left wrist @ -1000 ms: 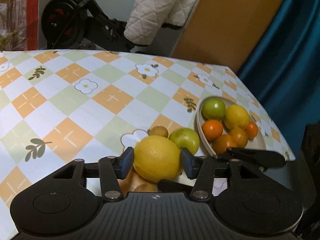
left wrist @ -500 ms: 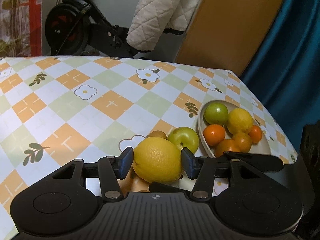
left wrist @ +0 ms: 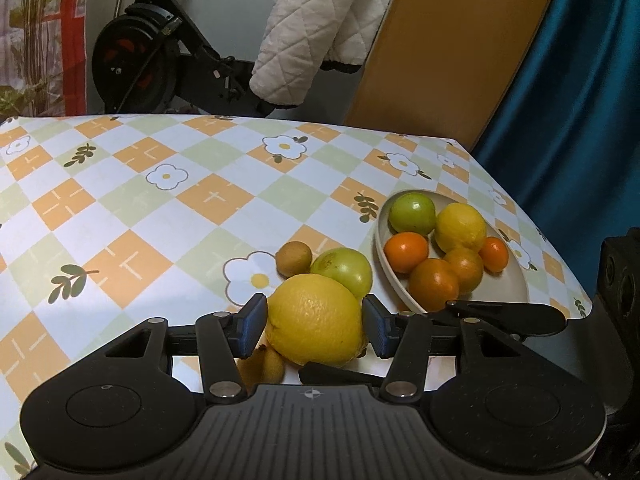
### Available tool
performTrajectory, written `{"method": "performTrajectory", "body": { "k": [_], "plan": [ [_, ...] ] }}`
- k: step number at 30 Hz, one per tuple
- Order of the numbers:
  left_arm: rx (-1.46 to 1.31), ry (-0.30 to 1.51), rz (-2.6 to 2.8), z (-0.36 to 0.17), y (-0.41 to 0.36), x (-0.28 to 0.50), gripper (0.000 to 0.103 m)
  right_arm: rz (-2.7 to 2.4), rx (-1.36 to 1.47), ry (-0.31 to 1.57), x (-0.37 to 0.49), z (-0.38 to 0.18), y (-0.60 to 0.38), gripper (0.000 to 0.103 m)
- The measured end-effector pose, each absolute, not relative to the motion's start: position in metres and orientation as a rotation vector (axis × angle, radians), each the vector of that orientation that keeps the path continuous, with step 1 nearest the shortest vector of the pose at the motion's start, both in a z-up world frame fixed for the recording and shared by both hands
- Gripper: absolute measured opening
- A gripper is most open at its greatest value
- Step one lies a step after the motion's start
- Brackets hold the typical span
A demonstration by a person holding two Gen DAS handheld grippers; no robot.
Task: Organize fruits
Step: 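Close the left tool on the lemon and lift it, then carry the lemon with the left tool onto the beige plate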
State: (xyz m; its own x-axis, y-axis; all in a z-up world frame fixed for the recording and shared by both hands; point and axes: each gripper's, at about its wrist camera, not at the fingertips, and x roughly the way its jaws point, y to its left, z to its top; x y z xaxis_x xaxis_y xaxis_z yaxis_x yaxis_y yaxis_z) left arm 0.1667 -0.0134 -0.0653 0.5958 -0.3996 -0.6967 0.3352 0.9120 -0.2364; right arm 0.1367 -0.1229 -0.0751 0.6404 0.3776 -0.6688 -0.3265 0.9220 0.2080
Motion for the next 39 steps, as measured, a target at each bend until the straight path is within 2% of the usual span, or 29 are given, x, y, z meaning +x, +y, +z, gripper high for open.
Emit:
{"method": "performTrajectory", "body": {
  "k": [18,39],
  "plan": [
    [-0.008,0.768,-0.467,-0.044,-0.048,0.150,0.055,0.354,0.093,0.677,0.106,-0.055,-0.155,0.045],
    [0.078,0.751,-0.630,-0.041,-0.140,0.153,0.055,0.161,0.138,0.615,0.075,-0.052,-0.241,0.045]
  ]
}}
